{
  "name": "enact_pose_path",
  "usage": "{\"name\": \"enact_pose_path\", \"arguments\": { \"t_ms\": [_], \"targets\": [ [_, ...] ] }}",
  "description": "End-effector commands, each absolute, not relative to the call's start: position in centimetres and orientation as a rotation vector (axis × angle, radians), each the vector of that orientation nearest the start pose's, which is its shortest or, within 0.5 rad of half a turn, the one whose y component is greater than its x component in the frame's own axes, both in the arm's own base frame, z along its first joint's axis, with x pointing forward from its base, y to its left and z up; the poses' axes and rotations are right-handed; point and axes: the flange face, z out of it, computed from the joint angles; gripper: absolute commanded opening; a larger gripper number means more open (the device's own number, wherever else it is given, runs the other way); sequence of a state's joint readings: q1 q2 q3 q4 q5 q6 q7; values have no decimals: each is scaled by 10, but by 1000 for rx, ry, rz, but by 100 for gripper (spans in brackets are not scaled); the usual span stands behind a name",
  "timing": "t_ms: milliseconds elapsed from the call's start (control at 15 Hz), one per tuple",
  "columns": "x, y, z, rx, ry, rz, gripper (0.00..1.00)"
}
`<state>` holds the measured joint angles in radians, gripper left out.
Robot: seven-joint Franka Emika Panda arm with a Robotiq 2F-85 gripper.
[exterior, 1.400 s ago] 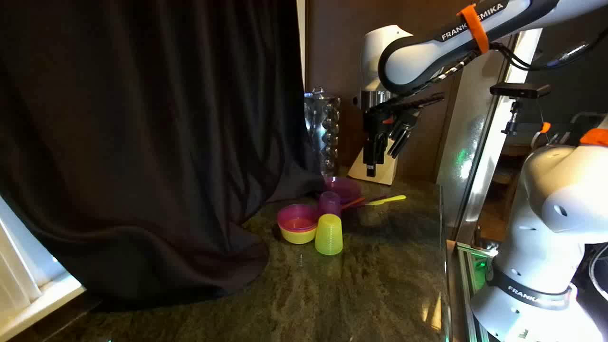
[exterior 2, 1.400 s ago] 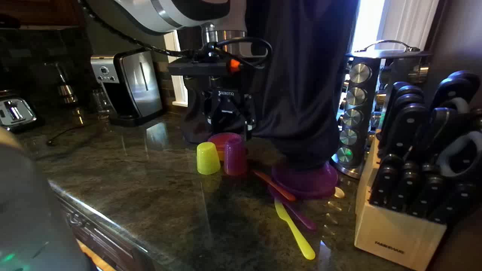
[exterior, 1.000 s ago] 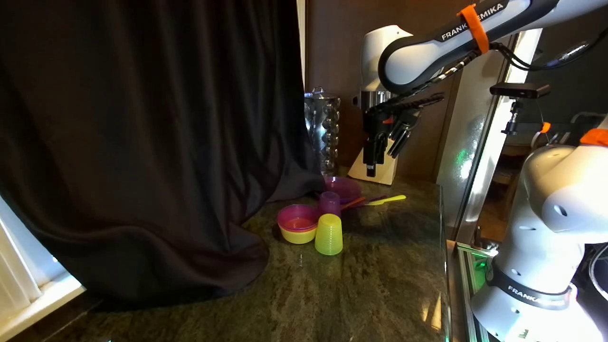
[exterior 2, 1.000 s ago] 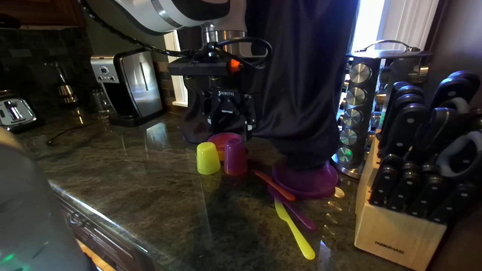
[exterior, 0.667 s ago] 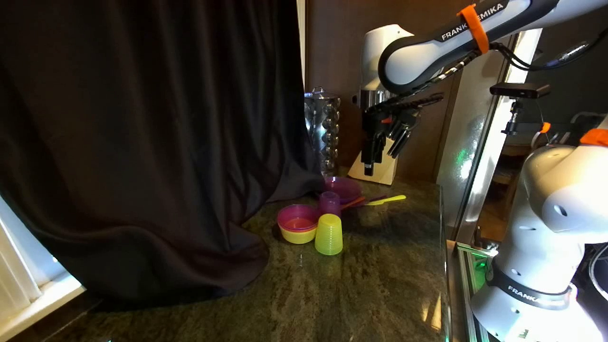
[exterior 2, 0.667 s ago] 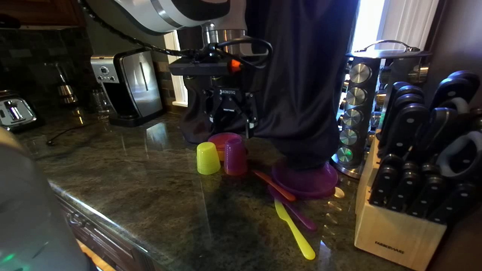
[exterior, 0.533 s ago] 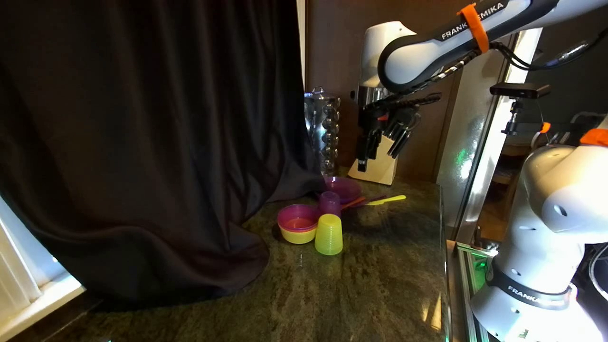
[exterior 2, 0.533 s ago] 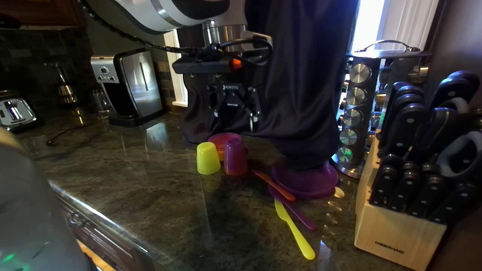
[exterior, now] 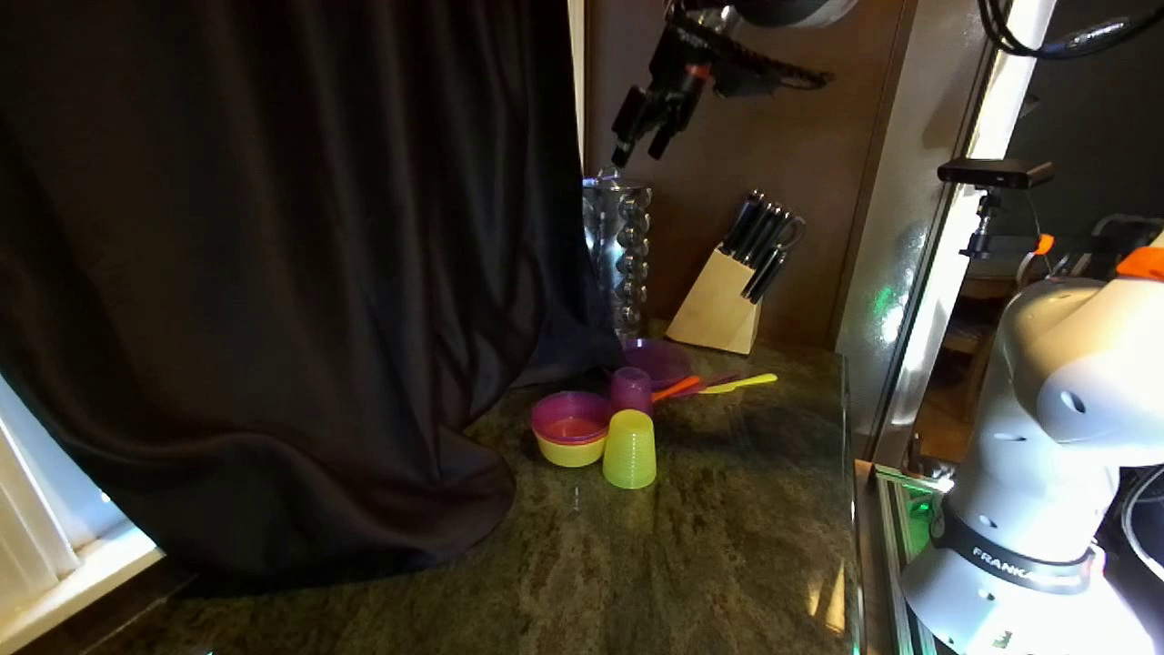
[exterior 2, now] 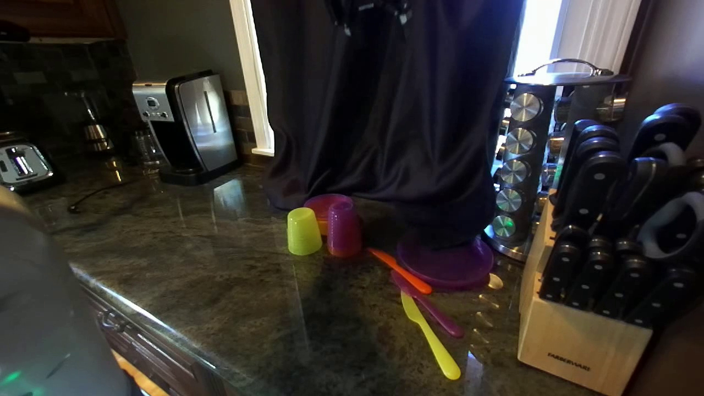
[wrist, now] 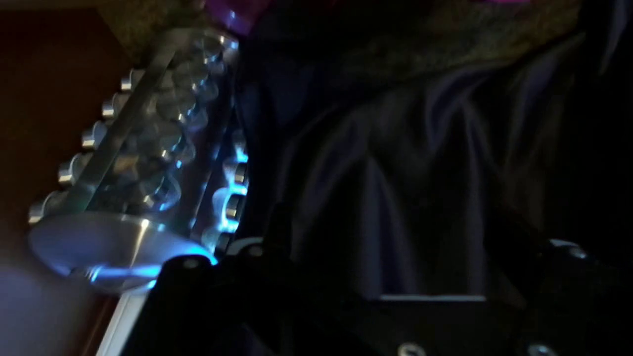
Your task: Open the curtain
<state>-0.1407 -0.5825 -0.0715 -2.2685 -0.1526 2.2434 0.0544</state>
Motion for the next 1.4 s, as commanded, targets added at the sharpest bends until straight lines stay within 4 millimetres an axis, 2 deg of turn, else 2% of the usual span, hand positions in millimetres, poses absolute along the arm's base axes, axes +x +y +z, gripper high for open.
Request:
{"name": "enact_pose_path", "arguments": {
  "t_ms": [0, 67, 133, 200, 600, 800, 1200, 1333],
  "targets": [
    [416, -129, 705, -3053, 356, -1226, 100],
    [420, -142, 721, -3026, 292, -1334, 100],
    [408, -123, 704, -3057, 340, -1223, 100],
    [408, -129, 713, -3048, 340, -1262, 100],
    [417, -127, 712, -3059, 306, -1272, 100],
    [433, -150, 741, -2984, 319, -1380, 100],
    [457, -209, 804, -2846, 323, -1677, 100],
    [465, -229, 816, -2814, 333, -1715, 100]
  ]
}}
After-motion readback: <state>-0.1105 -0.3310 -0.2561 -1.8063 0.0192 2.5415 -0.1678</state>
